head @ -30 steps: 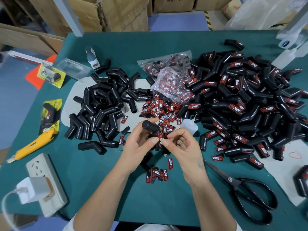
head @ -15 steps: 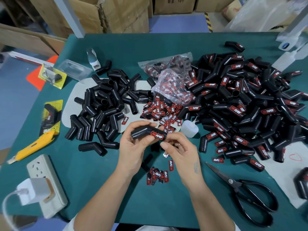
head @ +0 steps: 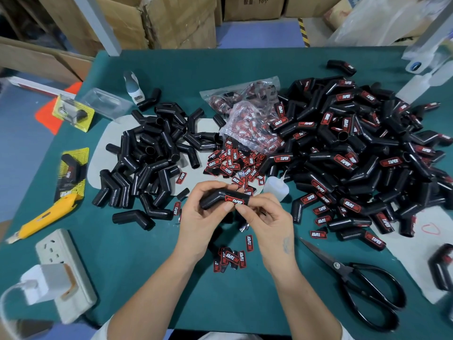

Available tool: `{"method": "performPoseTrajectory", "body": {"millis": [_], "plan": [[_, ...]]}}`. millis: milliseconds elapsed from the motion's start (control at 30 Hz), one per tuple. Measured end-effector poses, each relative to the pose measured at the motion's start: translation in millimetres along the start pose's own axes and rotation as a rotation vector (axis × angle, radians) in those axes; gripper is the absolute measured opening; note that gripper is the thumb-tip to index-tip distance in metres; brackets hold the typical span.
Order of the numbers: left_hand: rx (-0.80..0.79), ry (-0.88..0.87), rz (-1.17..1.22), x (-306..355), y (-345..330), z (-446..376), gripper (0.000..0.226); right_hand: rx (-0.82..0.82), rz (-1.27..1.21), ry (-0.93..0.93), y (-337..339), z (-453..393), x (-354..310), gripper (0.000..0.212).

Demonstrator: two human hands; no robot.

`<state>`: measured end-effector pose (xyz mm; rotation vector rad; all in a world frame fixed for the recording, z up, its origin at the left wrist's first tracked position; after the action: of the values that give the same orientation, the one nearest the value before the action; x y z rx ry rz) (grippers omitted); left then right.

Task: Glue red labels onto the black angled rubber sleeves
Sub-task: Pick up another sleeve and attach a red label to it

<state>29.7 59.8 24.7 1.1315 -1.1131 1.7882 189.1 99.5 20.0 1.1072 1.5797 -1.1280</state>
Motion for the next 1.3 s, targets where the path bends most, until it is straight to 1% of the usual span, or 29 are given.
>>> {"method": "performPoseTrajectory", "body": {"millis": [33,133,167,433,567,700,833,900,967,1000,1133,1300], "plan": [[0.011,0.002,-0.005,-1,1,0,0.031,0.001,-0.001,0.007,0,0,0,0.006],[0.033,0.022,0.007,-3,2,0,0.03,-0.001,-0.011,0.034,-1,-1,-2,0.021],[0.036,0.027,0.014,-4,2,0,0.03,-0.002,-0.013,0.038,-1,-1,-2,0.022],[0.033,0.045,0.012,-7,3,-1,0.031,0.01,-0.006,-0.001,0,-1,4,0.007],[0.05,0.048,0.007,-6,5,-1,0.03,-0.018,-0.014,-0.044,-3,-1,8,0.019],[0.037,0.067,0.02,-8,1,0,0.028,-0.013,0.021,-0.052,-2,-1,10,0.009],[-0.024,0.1,0.003,-7,-3,1,0.026,0.001,-0.007,-0.079,2,0,11,0.014],[-0.058,0.092,-0.038,-4,-5,1,0.029,0.004,-0.044,-0.123,3,0,15,0.018],[-0.06,0.079,-0.08,-3,-7,2,0.031,0.028,-0.068,-0.173,5,1,20,0.026],[-0.056,0.081,-0.093,-4,-7,2,0.032,0.033,-0.075,-0.189,6,1,22,0.027],[-0.038,0.101,-0.107,-8,-7,1,0.033,0.032,-0.094,-0.207,5,2,25,0.015],[0.006,0.102,-0.087,-6,-6,1,0.035,0.019,-0.099,-0.174,0,2,22,0.016]]}}
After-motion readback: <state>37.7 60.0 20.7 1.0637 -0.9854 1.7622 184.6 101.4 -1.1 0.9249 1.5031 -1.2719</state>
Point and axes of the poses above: each hand's wrist, its own z-axis away from the middle knuckle, its own y-axis out of the back of the hand, x = y × z, the point moved 9 cm from there along -z, towards the middle knuckle, and after that the axes turned 15 degrees about y, right-handed, at the moved point
